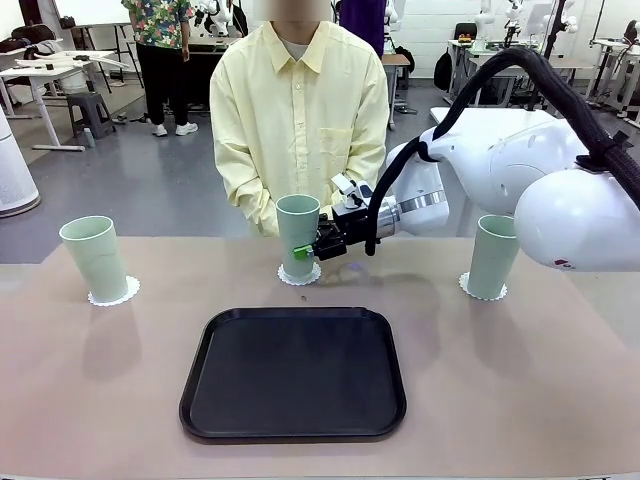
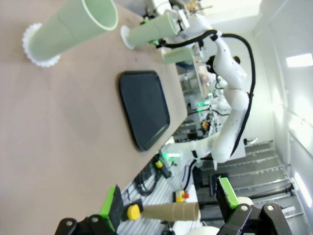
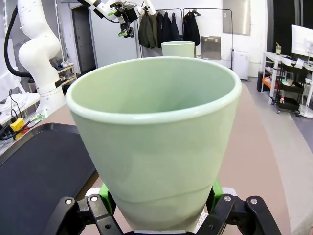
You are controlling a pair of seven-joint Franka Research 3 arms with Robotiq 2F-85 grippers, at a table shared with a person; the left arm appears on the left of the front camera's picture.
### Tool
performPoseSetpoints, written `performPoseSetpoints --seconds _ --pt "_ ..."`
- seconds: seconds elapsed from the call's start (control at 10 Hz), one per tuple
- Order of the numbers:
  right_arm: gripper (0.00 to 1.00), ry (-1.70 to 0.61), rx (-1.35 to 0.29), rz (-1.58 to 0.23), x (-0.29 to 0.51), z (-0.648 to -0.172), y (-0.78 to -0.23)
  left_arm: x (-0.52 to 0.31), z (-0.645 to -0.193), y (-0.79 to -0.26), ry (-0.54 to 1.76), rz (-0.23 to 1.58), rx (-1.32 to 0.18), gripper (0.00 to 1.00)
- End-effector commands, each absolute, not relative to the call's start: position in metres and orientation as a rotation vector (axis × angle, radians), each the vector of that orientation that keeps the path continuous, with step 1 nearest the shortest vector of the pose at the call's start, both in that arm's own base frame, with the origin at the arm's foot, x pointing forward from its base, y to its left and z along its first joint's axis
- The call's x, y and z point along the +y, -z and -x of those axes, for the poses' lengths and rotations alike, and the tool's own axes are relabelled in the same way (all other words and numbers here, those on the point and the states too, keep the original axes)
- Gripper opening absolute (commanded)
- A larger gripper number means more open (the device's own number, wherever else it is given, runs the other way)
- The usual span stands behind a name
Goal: Place coasters on the table and set cups on them.
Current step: Take one Reusable plastic cup from the Flat Tray and place it on a coaster set by the human.
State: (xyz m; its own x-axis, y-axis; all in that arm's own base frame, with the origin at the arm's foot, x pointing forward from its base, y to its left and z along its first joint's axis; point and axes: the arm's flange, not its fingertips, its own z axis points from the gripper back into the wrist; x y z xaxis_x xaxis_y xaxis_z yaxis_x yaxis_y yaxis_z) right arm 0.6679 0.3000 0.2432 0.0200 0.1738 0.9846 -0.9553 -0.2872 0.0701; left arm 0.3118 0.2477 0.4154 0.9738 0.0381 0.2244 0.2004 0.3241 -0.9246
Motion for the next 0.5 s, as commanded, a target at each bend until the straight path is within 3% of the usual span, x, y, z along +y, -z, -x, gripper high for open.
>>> performPoseSetpoints --seconds 0.0,0.4 --pt "0.83 -1.469 -0.857 -1.328 0.3018 -0.6778 -0.2481 0.249 -0.3095 -0.4162 0.111 1.24 -0.218 1.0" --pt "0.83 -1.462 -0.836 -1.335 0.3002 -0.678 -0.2415 0.249 -0.3095 -0.4162 0.111 1.24 -0.218 1.0"
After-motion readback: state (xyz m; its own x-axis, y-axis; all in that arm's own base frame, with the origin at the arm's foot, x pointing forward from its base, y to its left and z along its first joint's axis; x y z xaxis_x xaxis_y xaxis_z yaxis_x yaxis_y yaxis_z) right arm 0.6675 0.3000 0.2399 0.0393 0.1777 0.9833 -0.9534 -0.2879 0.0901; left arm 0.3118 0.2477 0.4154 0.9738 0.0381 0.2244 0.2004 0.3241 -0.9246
